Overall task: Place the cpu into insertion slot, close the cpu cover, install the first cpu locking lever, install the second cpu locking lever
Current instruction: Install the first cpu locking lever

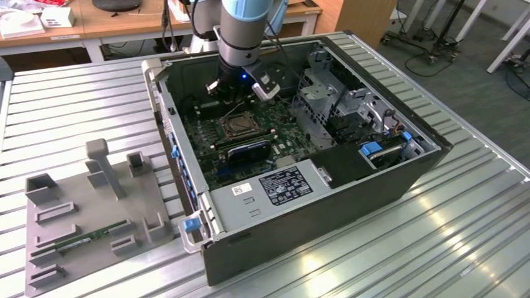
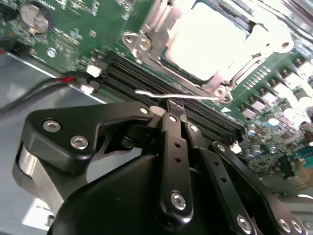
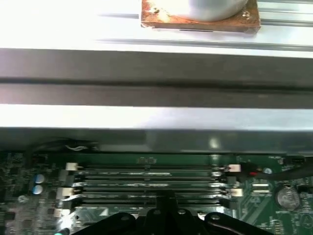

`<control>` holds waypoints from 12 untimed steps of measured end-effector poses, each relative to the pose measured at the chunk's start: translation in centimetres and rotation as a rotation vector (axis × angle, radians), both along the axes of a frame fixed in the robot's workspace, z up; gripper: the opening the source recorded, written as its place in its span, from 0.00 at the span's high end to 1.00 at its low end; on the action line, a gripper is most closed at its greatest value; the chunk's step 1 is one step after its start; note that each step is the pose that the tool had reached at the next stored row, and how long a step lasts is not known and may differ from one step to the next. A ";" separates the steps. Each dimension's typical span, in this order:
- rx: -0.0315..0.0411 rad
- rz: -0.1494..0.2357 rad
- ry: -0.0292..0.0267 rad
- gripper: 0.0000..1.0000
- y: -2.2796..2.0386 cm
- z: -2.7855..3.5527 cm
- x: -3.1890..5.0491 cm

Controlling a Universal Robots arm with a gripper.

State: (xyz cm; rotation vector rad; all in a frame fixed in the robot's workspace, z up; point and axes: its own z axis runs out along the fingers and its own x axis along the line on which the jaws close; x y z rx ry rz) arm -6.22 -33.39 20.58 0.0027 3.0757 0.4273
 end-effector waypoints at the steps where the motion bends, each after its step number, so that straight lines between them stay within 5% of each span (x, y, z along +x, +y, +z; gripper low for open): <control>1: 0.0000 0.000 -0.0007 0.89 0.00 0.00 -0.30; 12: 0.0002 0.000 -0.0062 0.89 0.00 1.34 -0.70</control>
